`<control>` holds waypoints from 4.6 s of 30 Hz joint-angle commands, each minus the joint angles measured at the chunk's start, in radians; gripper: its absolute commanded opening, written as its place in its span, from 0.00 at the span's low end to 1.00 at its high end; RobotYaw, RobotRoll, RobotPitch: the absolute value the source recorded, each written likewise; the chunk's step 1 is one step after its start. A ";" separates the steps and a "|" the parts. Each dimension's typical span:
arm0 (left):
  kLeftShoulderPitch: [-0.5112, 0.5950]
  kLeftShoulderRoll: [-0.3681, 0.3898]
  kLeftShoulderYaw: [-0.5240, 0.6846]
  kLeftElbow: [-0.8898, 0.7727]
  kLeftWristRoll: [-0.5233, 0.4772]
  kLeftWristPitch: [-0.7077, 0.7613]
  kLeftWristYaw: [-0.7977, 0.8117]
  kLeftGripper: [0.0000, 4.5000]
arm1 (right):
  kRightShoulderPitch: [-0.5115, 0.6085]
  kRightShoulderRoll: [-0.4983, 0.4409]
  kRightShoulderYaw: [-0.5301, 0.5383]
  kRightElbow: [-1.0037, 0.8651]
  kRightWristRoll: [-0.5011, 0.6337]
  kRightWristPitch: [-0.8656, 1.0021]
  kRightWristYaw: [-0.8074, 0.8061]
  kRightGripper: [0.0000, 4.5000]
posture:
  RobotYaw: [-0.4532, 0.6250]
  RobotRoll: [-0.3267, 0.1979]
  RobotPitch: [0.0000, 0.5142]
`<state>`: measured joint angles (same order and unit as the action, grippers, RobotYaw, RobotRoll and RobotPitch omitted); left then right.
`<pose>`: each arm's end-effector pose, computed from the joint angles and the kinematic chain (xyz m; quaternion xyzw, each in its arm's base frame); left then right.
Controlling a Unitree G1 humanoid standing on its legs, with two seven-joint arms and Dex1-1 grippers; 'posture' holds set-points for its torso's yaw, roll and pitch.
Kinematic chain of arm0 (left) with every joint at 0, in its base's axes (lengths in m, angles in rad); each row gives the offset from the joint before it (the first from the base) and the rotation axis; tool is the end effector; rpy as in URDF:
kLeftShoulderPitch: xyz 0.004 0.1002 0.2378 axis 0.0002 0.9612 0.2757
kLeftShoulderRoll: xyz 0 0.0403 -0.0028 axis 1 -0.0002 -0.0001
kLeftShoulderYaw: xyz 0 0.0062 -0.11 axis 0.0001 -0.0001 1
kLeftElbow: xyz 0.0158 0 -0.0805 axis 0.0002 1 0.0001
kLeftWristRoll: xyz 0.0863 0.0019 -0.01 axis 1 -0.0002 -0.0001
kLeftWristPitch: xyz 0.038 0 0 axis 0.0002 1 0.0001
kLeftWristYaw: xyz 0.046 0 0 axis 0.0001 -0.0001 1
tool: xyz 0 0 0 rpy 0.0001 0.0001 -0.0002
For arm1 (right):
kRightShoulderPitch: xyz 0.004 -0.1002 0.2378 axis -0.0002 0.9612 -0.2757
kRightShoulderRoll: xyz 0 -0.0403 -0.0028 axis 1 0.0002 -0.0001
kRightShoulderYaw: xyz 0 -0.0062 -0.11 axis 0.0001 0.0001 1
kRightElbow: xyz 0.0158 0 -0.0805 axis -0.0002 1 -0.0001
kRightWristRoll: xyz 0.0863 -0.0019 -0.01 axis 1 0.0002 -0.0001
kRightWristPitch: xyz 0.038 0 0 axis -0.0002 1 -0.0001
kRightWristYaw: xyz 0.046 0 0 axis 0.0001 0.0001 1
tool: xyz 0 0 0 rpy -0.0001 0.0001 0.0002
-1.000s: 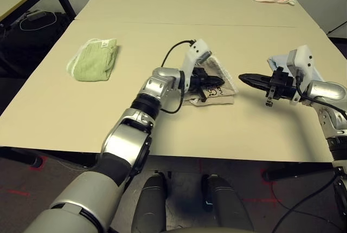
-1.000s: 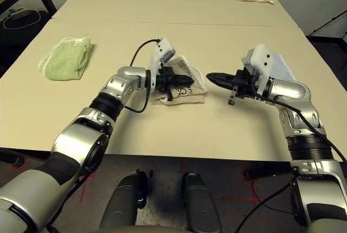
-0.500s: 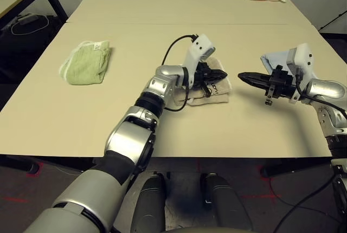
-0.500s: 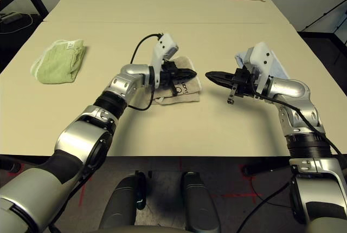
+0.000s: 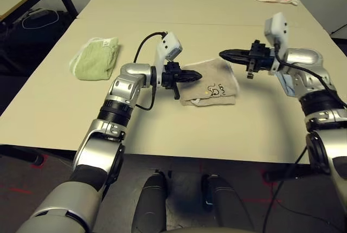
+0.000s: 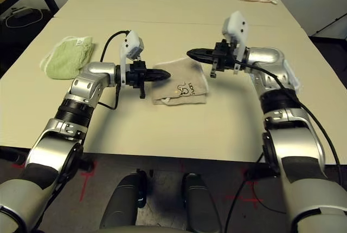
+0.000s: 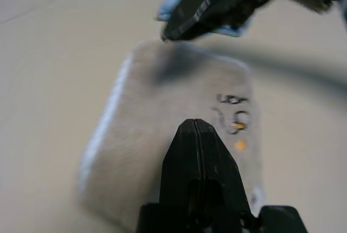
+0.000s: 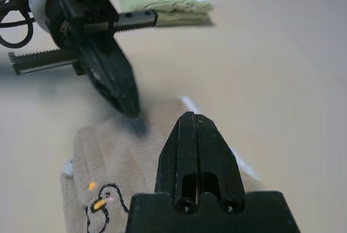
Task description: Fold the towel and set it aside.
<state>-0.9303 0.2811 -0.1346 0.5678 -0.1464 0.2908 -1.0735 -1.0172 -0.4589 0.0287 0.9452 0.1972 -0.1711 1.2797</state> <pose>0.3421 0.1443 0.1752 0.1169 0.0437 -0.5650 0.8156 0.3500 -0.2215 0.1887 -0.1658 -0.0435 0.5495 0.8178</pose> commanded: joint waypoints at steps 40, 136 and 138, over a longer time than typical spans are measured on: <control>0.033 0.015 -0.162 0.081 0.089 0.115 -0.083 0.01 | 0.400 -0.102 0.093 -0.374 -0.113 0.255 -0.098 0.00 | 0.51 0.62 0.42; -0.044 0.030 0.075 0.212 0.009 -0.153 -0.060 0.01 | 0.239 -0.017 -0.049 -0.320 -0.009 0.225 -0.225 0.00 | 0.48 0.62 0.31; -0.023 0.045 0.103 0.140 -0.034 -0.137 -0.084 0.01 | 0.259 -0.026 -0.068 -0.362 0.025 0.234 -0.204 0.00 | 0.48 0.62 0.30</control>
<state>-0.9744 0.3178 -0.0473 0.7621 -0.1401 0.1373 -1.1278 -0.7808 -0.4708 -0.0157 0.6201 0.1886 0.0541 1.0545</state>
